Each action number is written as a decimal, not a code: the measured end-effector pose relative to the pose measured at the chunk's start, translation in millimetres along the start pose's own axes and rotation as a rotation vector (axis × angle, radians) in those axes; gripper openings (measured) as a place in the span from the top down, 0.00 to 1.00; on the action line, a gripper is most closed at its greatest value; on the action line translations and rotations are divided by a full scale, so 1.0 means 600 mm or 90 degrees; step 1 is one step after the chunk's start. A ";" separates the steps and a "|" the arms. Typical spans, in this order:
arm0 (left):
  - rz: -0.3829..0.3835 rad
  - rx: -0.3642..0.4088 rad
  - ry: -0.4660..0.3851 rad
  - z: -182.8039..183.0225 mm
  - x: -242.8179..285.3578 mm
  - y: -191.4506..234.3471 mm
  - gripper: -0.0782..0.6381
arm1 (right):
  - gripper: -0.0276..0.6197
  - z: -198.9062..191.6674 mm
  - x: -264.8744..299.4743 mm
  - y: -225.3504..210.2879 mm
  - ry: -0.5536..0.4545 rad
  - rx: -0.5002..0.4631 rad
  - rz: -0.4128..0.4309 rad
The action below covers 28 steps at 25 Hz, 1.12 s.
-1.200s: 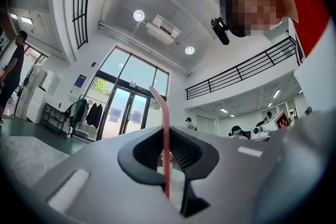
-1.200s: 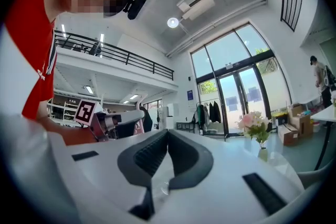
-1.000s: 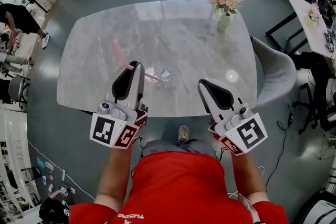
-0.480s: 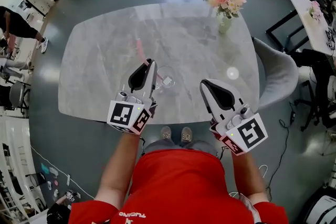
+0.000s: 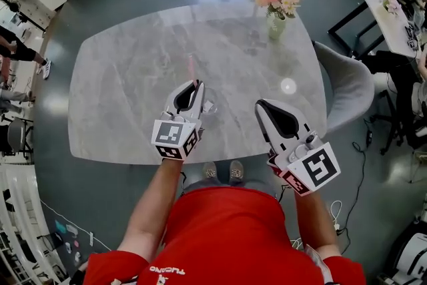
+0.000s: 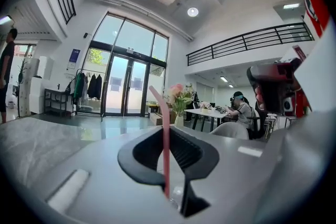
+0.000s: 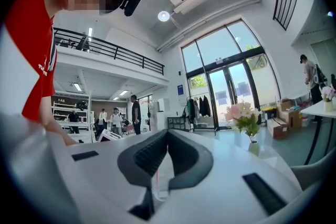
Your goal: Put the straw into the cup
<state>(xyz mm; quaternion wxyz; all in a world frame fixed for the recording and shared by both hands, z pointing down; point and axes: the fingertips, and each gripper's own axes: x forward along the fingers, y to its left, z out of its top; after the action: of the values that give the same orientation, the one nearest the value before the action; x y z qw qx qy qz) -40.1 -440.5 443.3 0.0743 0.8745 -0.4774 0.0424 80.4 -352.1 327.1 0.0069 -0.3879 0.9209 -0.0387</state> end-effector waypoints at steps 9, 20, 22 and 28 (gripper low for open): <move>-0.021 0.013 0.065 -0.057 0.019 0.001 0.84 | 0.95 -0.013 0.003 -0.002 0.014 0.005 -0.020; -0.038 0.018 0.069 -0.061 0.021 -0.005 0.83 | 0.95 -0.022 0.000 -0.006 0.025 0.010 -0.034; -0.033 0.016 0.058 -0.052 0.014 -0.003 0.82 | 0.95 -0.026 0.000 -0.007 0.027 0.012 -0.034; -0.039 0.027 -0.006 0.010 -0.031 -0.017 0.82 | 0.95 -0.031 0.002 0.000 0.029 0.016 -0.027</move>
<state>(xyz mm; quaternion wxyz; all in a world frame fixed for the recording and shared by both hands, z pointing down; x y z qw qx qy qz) -41.6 -420.7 433.6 0.0547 0.8903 -0.4497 0.0461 79.0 -351.8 345.9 -0.0100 -0.4064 0.9117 -0.0589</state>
